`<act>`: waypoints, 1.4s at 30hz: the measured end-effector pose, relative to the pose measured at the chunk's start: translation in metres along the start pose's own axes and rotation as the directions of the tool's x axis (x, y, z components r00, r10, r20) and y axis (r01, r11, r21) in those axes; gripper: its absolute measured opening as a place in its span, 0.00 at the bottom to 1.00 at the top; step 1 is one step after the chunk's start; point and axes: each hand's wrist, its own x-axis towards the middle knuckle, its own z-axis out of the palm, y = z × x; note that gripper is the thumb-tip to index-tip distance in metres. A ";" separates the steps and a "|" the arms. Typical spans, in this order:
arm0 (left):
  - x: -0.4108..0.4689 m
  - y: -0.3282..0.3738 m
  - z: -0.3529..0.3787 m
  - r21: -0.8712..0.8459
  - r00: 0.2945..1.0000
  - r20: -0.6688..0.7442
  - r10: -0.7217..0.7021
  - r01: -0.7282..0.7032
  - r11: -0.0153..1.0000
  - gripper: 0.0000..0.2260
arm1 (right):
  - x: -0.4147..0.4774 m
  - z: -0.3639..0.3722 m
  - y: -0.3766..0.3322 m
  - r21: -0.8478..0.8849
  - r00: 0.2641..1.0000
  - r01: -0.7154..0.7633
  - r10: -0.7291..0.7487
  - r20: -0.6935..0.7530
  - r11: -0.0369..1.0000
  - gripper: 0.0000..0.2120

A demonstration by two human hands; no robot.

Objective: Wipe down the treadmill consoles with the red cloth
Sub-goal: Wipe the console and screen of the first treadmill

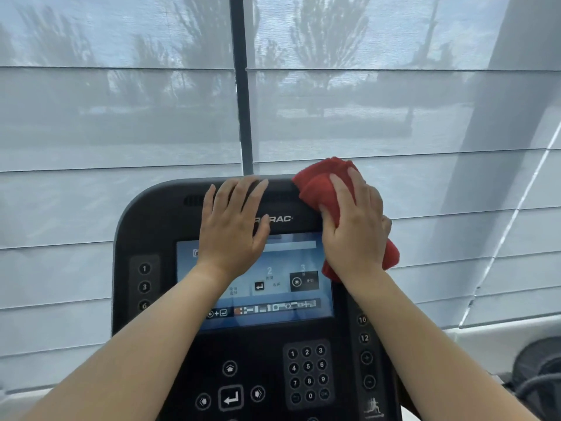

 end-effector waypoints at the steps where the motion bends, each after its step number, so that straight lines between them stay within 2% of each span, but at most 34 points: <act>1: -0.001 0.000 -0.001 -0.001 1.000 -0.002 -0.001 0.001 1.000 0.23 | -0.001 0.000 0.000 -0.002 1.000 0.001 -0.001 -0.001 1.000 0.21; 6: -0.002 0.001 0.000 -0.005 1.000 -0.010 -0.005 0.005 1.000 0.23 | -0.042 -0.002 0.008 -0.004 0.999 0.047 -0.047 0.001 0.999 0.22; 14: -0.002 0.000 -0.001 0.015 1.000 -0.008 -0.007 0.007 1.000 0.23 | -0.009 -0.004 0.008 0.049 1.000 0.025 -0.026 0.006 0.998 0.22; 19: -0.002 0.000 0.000 0.014 1.000 -0.017 -0.003 0.003 1.000 0.23 | -0.068 -0.006 0.016 0.009 0.999 0.046 -0.046 0.004 0.999 0.23; 25: -0.001 0.000 -0.004 0.022 0.999 0.053 0.003 -0.004 1.000 0.23 | -0.048 -0.008 0.018 0.077 0.999 0.024 -0.027 0.029 0.997 0.22; 29: -0.012 -0.017 -0.023 0.045 0.992 0.111 0.063 -0.068 0.997 0.22 | -0.045 -0.008 0.009 0.050 0.998 0.054 -0.055 0.035 0.997 0.23; 33: -0.049 -0.052 -0.045 0.106 0.990 0.107 -0.093 0.082 0.991 0.23 | -0.081 -0.001 -0.007 -0.006 0.973 0.218 -0.216 0.082 0.976 0.26; 38: -0.086 -0.083 -0.062 0.137 0.963 0.151 -0.223 0.203 0.970 0.25 | -0.073 0.015 -0.052 0.048 0.954 0.276 -0.280 0.110 0.960 0.26; 42: -0.102 -0.092 -0.065 0.100 0.957 0.199 -0.210 0.194 0.976 0.25 | -0.087 0.023 -0.077 0.026 0.950 0.289 -0.290 0.119 0.957 0.25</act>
